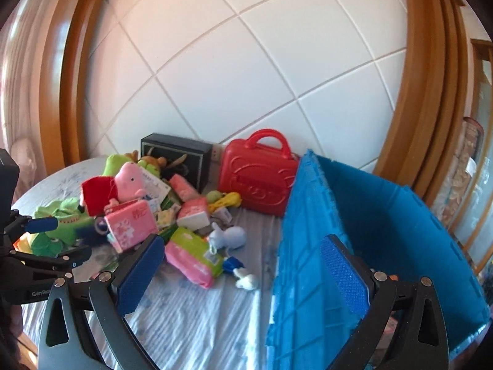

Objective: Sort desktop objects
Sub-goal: 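Move both tools back over the pile on the table, then grasp the green-orange ibuprofen box with the left tool while the right tool grasps the pink-green wipes pack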

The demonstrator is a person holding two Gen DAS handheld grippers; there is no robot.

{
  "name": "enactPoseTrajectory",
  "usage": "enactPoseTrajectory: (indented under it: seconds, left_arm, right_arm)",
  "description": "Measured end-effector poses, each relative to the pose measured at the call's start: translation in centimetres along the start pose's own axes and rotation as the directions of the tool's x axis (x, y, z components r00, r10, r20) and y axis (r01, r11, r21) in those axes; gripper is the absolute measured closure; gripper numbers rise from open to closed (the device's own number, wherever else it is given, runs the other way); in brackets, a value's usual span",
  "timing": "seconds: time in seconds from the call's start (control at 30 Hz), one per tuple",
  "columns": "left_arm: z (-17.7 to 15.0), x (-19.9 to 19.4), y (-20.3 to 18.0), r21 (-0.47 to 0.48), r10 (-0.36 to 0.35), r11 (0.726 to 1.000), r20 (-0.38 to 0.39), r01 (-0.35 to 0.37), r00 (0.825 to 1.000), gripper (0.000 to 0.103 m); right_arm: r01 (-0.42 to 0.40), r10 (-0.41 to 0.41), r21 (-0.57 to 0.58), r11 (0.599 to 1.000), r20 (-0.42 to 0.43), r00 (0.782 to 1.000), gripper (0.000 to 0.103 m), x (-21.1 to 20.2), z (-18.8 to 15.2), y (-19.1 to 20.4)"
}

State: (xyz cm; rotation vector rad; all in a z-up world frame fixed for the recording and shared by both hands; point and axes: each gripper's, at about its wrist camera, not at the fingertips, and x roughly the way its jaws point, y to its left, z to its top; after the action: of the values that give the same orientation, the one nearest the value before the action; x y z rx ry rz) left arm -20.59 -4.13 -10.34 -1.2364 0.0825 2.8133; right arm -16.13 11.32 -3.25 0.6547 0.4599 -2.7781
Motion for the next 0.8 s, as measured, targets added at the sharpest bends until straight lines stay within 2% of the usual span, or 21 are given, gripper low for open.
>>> enactPoseTrajectory:
  seconds: [0.13, 0.23, 0.47, 0.7, 0.8]
  left_arm:
    - [-2.3, 4.3, 3.2, -0.037, -0.006, 0.999, -0.104, 0.002, 0.995, 0.03]
    - [-3.8, 7.2, 4.1, -0.053, -0.039, 0.998, -0.168, 0.03, 0.985, 0.03]
    - [-5.9, 14.3, 3.4, -0.048, -0.103, 0.994, -0.267, 0.094, 0.958, 0.03]
    - [-5.9, 20.2, 2.8, -0.027, -0.094, 0.996, -0.319, 0.09, 0.943, 0.03]
    - [-5.6, 21.0, 2.2, 0.004, -0.074, 0.997, -0.291, 0.078, 0.954, 0.026]
  right_arm:
    - [-0.057, 0.056, -0.003, 0.998, -0.086, 0.995, 0.0, 4.0, -1.5, 2.7]
    - [-0.081, 0.081, 0.007, 0.997, -0.167, 0.983, 0.0, 7.2, -3.2, 4.0]
    - [-0.1, 0.099, 0.015, 0.995, -0.35, 0.932, 0.0, 14.0, -8.5, 5.7]
    - [-0.07, 0.083, 0.046, 0.997, -0.432, 0.898, 0.0, 18.9, -11.9, 4.3]
    - [-0.08, 0.096, 0.055, 0.995, -0.447, 0.89, 0.0, 20.8, -12.3, 4.3]
